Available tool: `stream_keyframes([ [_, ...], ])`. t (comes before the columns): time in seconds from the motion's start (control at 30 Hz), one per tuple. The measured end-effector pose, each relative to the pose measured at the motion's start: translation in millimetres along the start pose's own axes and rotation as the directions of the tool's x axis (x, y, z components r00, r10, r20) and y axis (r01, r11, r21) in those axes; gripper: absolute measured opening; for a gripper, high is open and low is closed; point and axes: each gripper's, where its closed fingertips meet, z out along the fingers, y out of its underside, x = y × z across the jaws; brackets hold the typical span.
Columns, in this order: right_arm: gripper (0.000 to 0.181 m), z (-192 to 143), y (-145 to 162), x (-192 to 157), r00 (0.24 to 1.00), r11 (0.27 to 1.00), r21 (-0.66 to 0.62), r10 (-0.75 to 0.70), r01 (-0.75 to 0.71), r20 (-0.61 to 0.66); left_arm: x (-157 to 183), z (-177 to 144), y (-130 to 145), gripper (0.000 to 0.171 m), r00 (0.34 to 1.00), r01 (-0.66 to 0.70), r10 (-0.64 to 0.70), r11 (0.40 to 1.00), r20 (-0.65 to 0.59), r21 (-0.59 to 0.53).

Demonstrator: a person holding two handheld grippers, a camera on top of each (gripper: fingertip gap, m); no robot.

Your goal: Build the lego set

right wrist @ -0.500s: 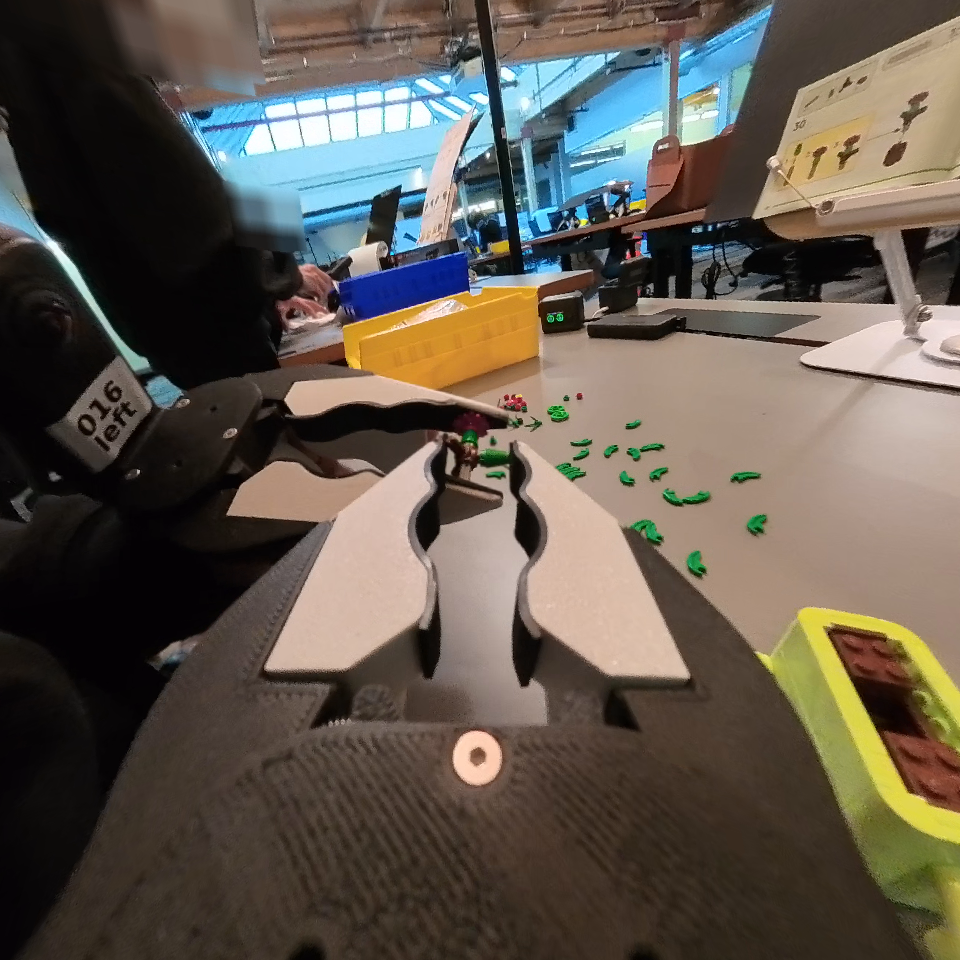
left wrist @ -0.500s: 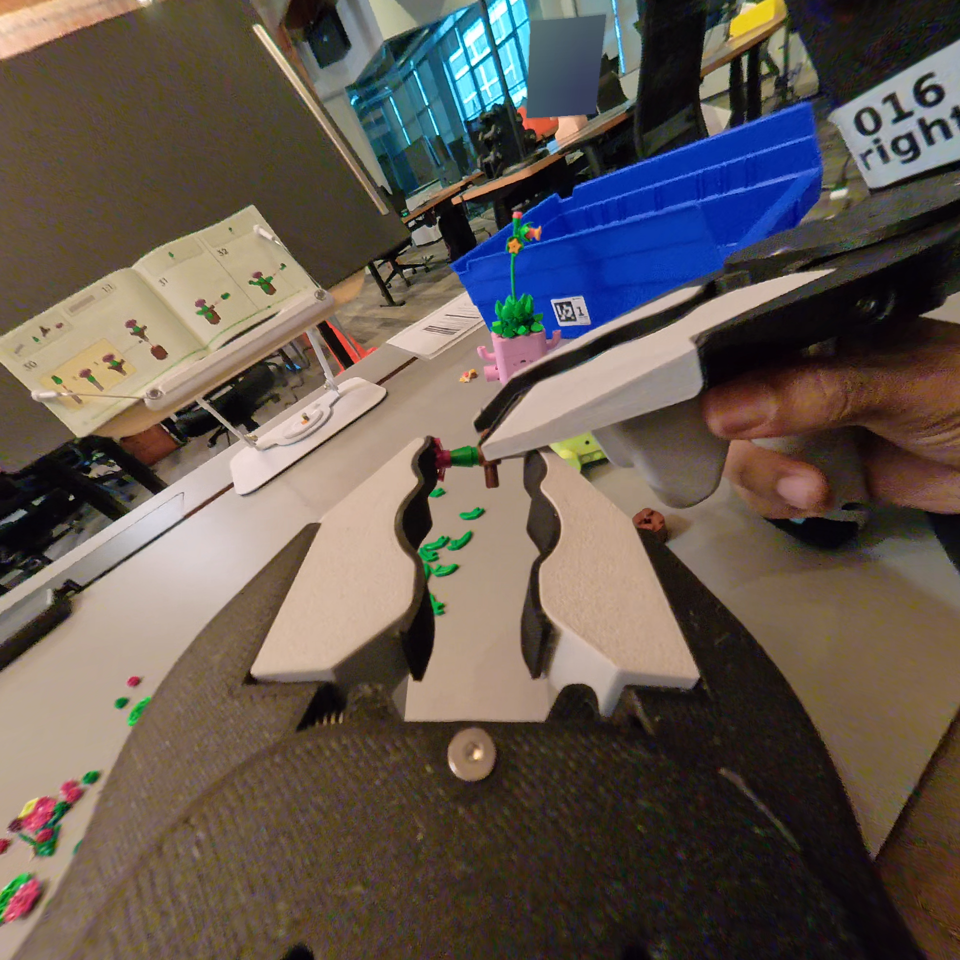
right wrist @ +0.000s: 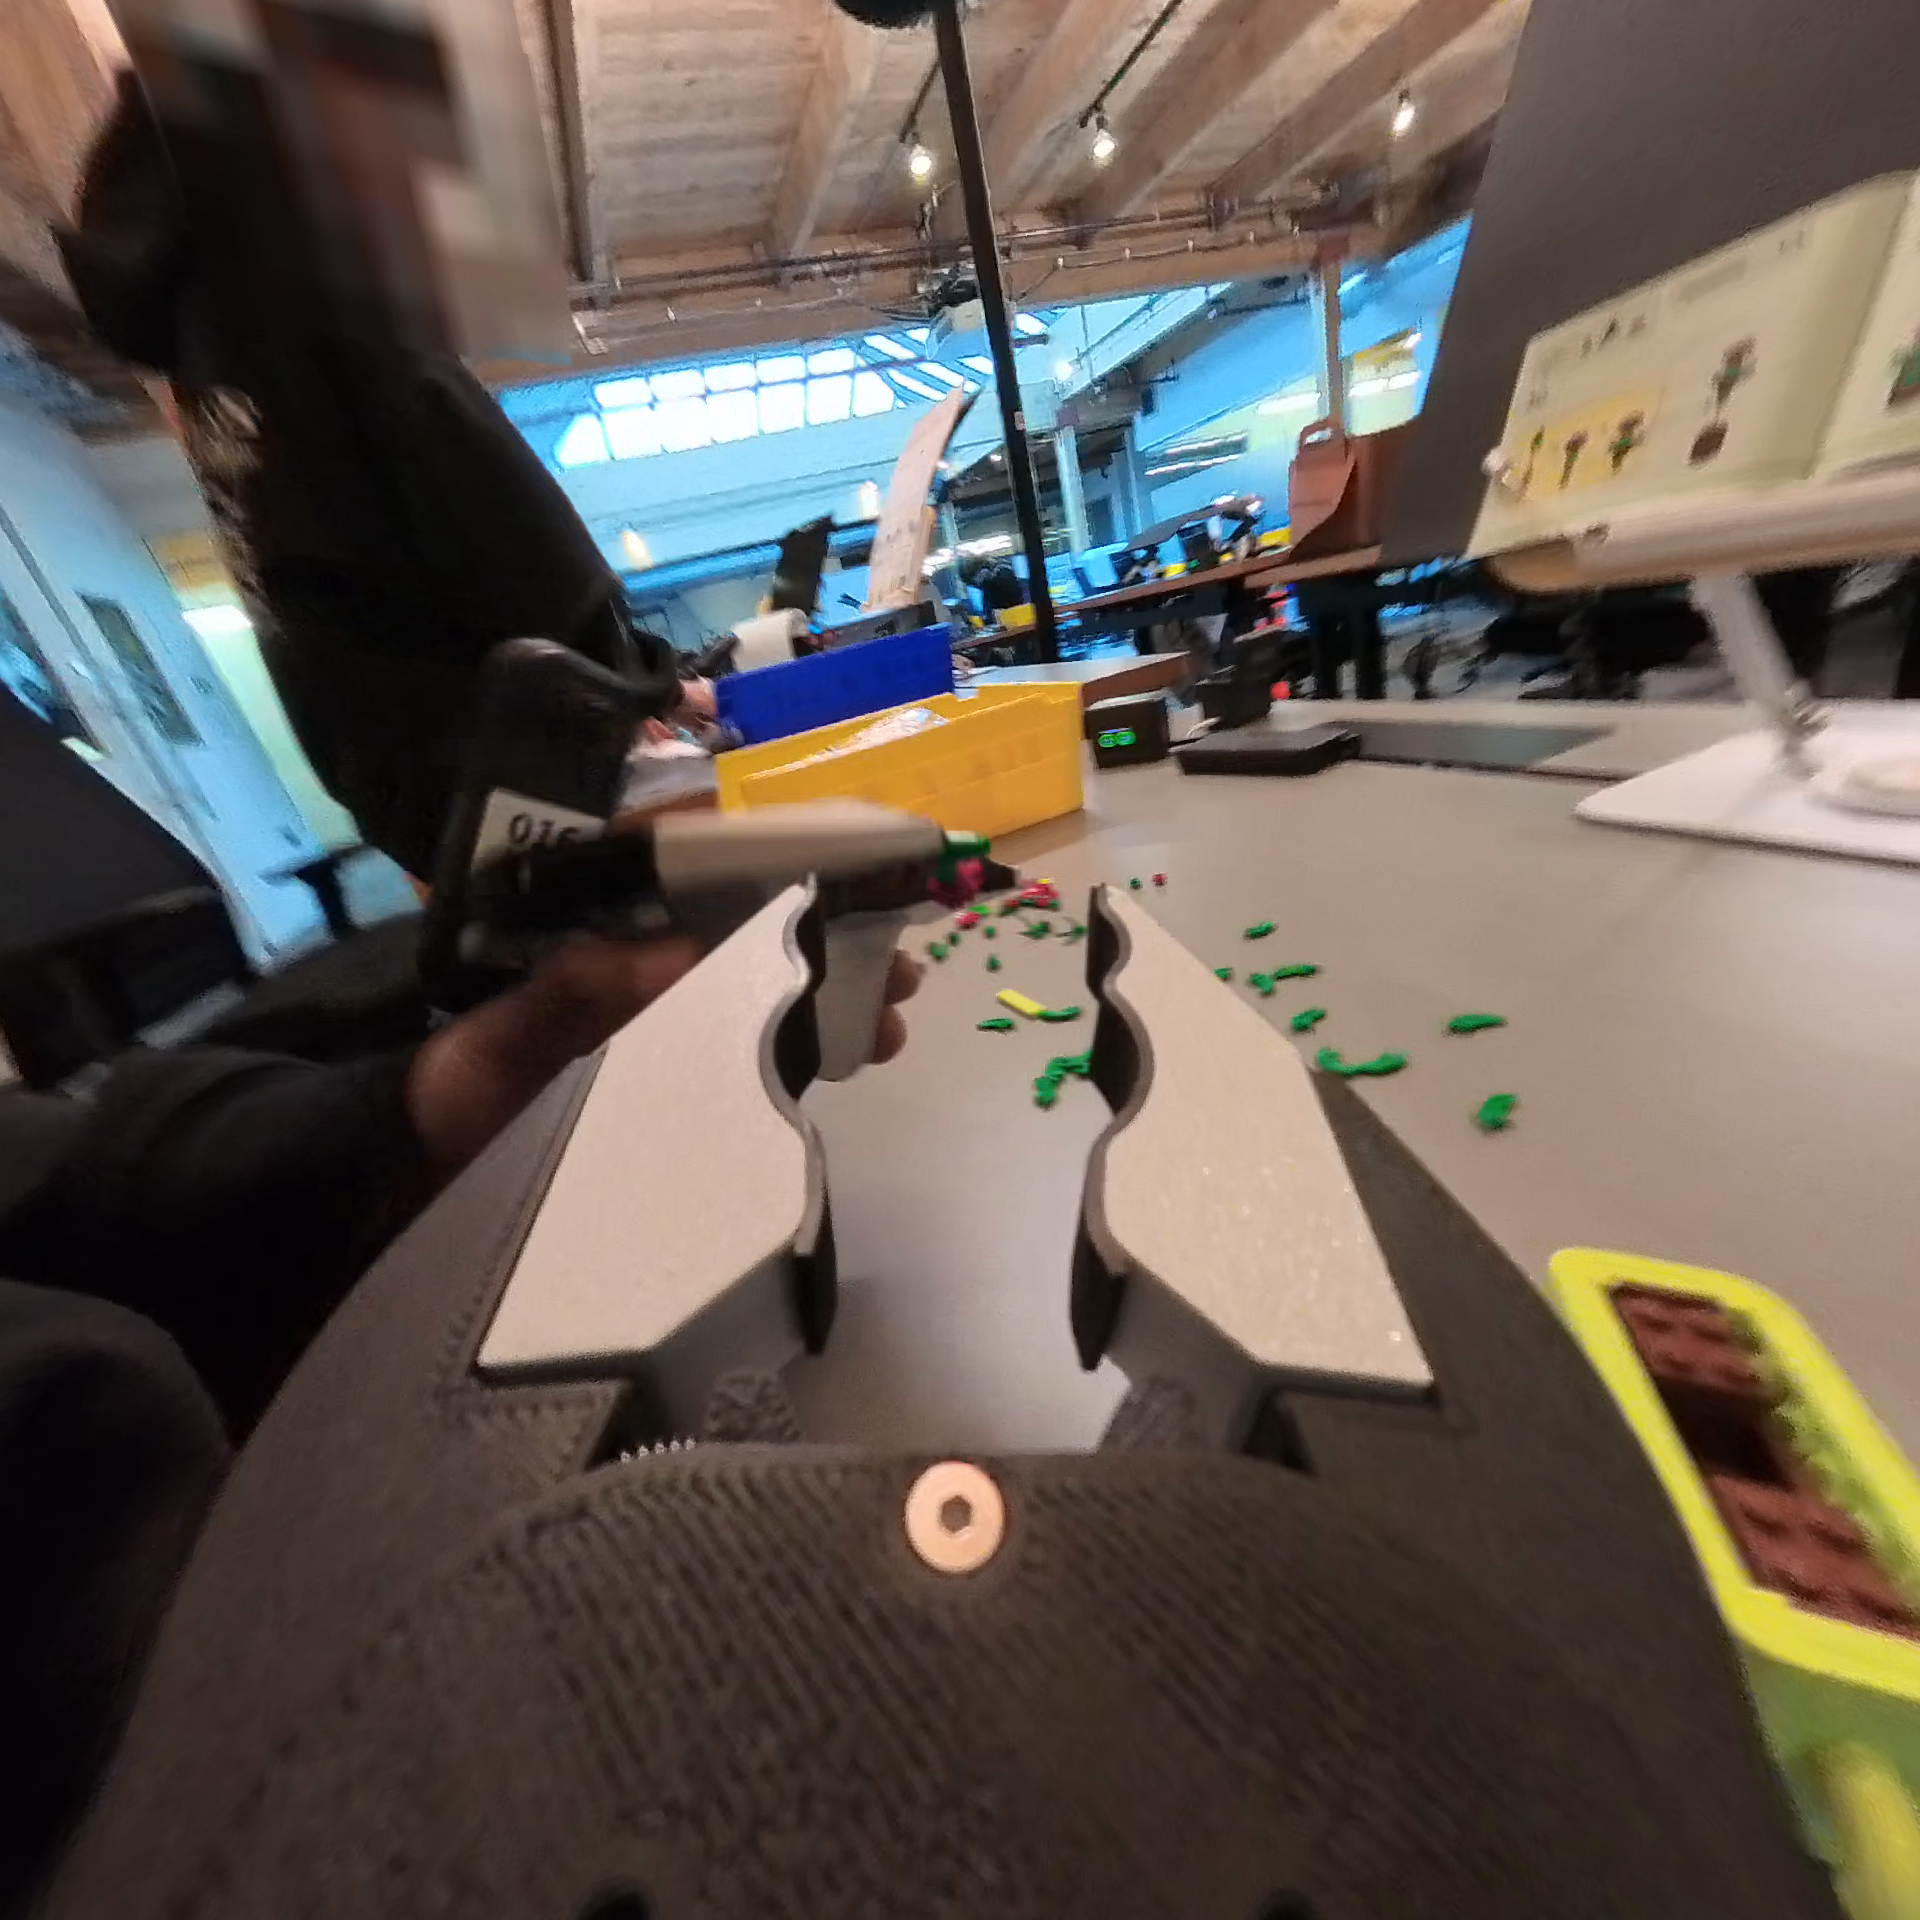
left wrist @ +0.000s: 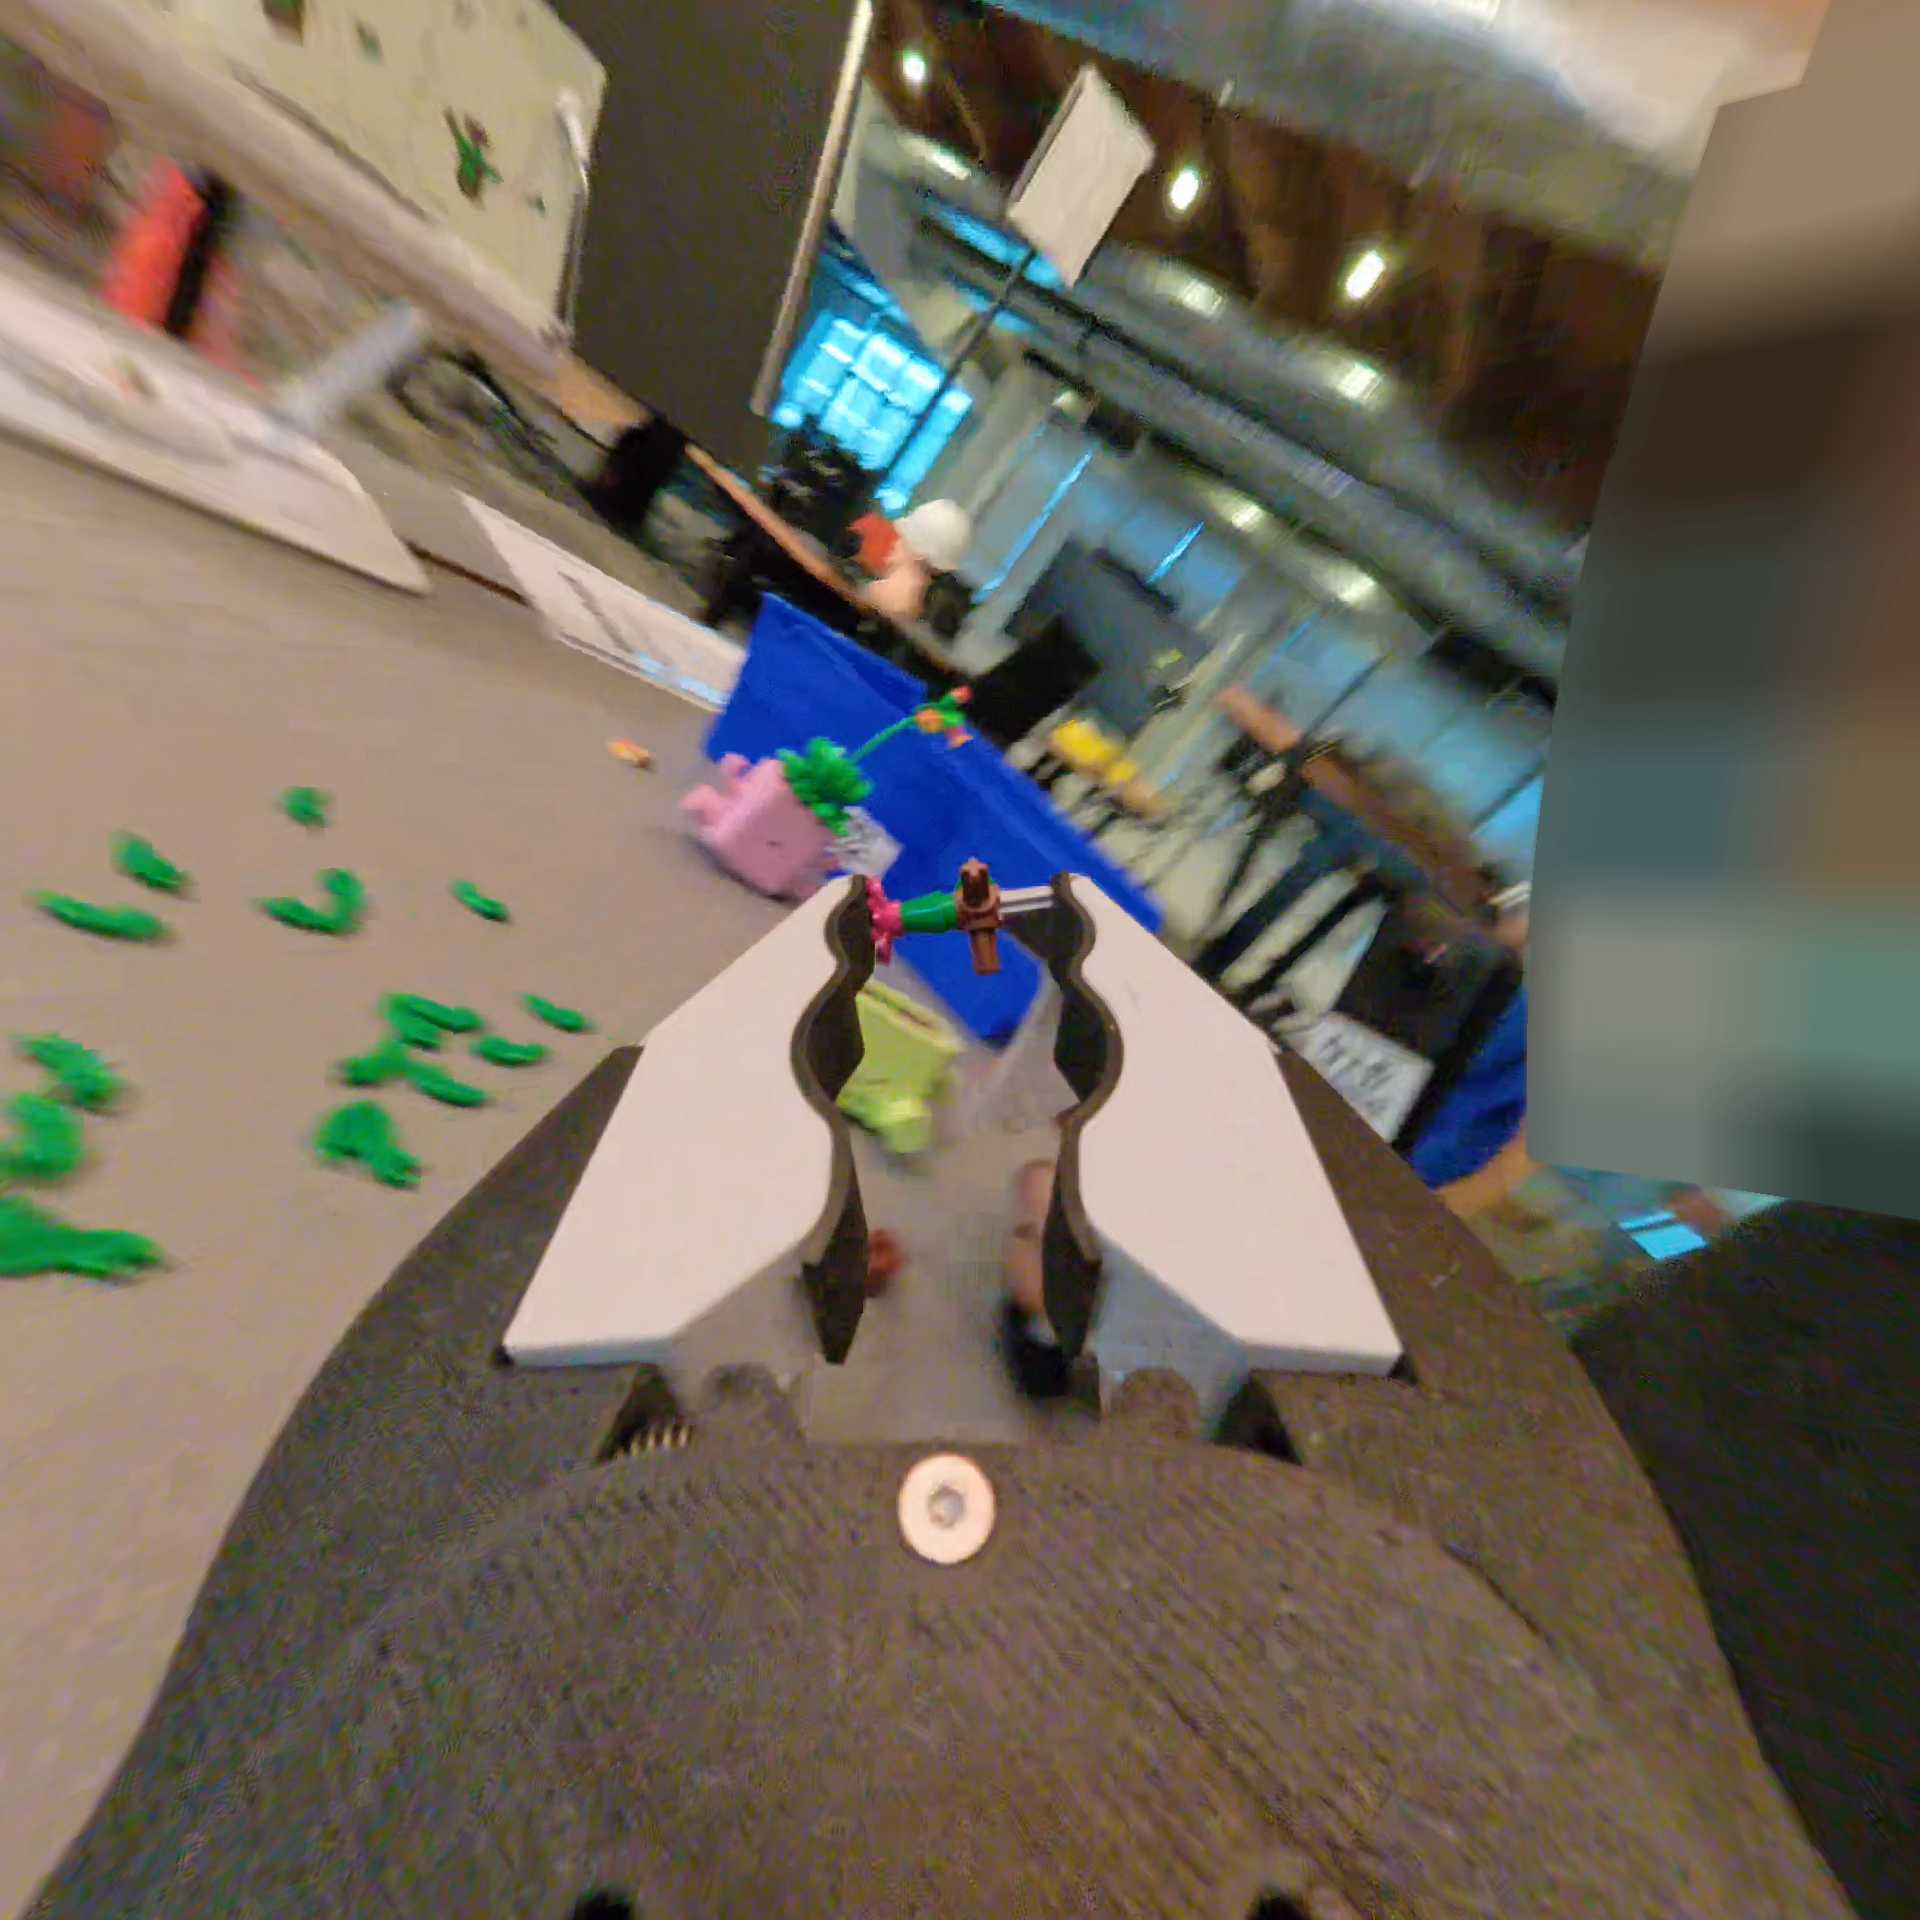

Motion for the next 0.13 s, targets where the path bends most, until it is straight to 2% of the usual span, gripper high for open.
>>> stream_keyframes([
  [0.07,0.050,0.2,0.8,-0.8,0.994,0.994,-0.013,-0.106,0.106,-0.034,7.5,2.2,-3.5,0.031,0.967,0.238,-0.235,0.971,-0.095,0.024],
  [0.13,0.050,0.2,0.7,-2.2,0.967,0.971,-0.030,-0.240,0.238,-0.082,14.0,4.2,-6.6,0.031,0.874,0.459,-0.446,0.888,-0.194,0.023],
])
